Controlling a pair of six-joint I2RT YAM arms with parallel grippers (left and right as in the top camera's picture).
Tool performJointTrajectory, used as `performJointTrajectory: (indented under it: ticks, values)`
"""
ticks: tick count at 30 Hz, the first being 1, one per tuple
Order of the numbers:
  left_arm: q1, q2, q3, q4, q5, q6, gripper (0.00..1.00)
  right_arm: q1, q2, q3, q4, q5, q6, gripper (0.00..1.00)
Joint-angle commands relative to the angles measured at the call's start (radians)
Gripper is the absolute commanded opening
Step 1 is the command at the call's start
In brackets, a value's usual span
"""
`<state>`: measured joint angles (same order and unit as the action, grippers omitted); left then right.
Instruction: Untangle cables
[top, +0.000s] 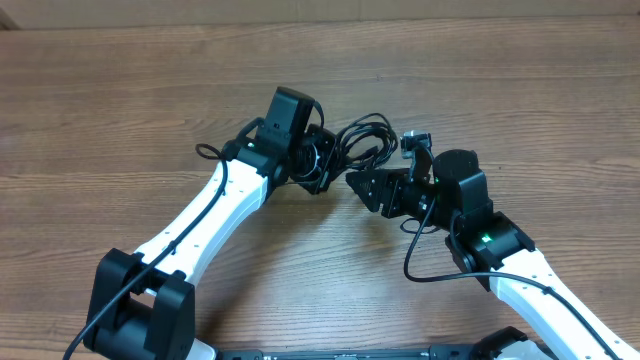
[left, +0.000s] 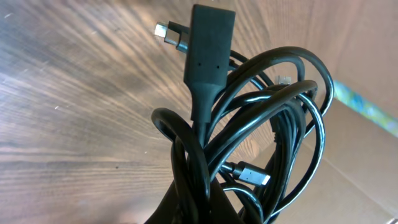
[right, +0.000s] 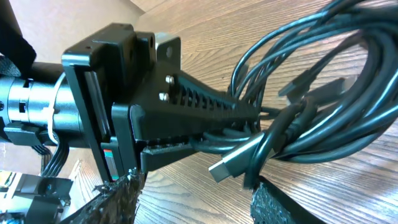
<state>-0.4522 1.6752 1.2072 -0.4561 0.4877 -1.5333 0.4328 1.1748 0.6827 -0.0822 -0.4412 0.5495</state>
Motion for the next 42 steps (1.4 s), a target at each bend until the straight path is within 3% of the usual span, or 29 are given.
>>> performJointTrajectory:
  ticks: [1,4,8,11,16,22,42]
  values:
    - [-0.006,-0.026,0.024,0.020,-0.001,0.079,0.04,0.002,-0.002,0.018,0.005,0.008,0.003,0.54]
    - [-0.006,-0.026,0.024,0.019,0.003,0.099,0.04,0.002,-0.002,0.018,0.000,0.054,0.003,0.42]
    - [-0.007,-0.026,0.024,0.019,0.003,0.127,0.04,0.002,-0.002,0.018,0.006,0.076,0.003,0.42]
    - [-0.007,-0.026,0.024,0.019,0.003,0.159,0.04,0.002,-0.002,0.018,0.010,0.084,0.003,0.50]
    - [-0.007,-0.026,0.024,0.021,0.003,0.182,0.04,0.002,-0.002,0.018,0.010,0.094,0.003,0.49]
    - [-0.007,-0.026,0.024,0.029,0.003,0.196,0.04,0.002,-0.002,0.018,0.009,0.101,0.003,0.32]
    - [-0.008,-0.026,0.024,0.061,0.003,0.245,0.04,0.002,-0.002,0.018,-0.028,0.164,0.003,0.08]
